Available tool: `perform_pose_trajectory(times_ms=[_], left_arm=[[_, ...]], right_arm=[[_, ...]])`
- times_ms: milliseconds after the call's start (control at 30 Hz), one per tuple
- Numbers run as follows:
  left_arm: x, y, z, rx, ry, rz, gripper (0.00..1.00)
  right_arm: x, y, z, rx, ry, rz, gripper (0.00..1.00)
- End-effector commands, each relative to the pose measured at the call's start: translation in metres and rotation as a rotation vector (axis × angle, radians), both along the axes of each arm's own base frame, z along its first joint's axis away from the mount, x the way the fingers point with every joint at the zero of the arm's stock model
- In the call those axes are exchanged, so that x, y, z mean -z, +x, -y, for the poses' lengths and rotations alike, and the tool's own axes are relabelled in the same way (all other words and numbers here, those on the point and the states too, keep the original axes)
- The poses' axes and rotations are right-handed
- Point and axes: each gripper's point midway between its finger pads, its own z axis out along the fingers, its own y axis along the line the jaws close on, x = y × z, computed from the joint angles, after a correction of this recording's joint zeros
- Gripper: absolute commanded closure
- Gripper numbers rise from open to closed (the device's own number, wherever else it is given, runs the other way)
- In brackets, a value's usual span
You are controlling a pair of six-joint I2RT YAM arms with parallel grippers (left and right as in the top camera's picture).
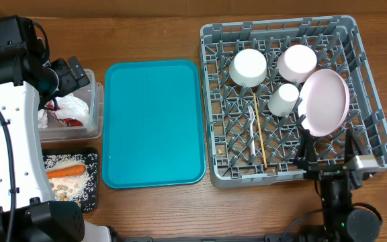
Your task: Sort waste into correct bins and load items into the dishwasher
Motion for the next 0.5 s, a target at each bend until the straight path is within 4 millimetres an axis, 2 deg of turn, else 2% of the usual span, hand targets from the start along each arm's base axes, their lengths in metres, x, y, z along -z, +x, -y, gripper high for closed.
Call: perform_pose_trajectory(times_ms=[0, 233, 467], left_arm=[[-0.012, 0.002, 0.000, -0.007, 0.004, 0.036, 0.00], [-0.012, 0.002, 0.000, -0.007, 0.004, 0.036, 0.00], [-0.012, 0.002, 0.000, -0.007, 0.004, 0.036, 0.00]], right_arm=[[0.014, 0.005, 0.002, 0.006, 0.007, 0.005, 0.00], [0.043, 0.015, 0.002, 0.006, 0.007, 0.006, 0.00], [0.063, 0.019, 0.003, 0.010, 0.007, -0.051, 0.00]])
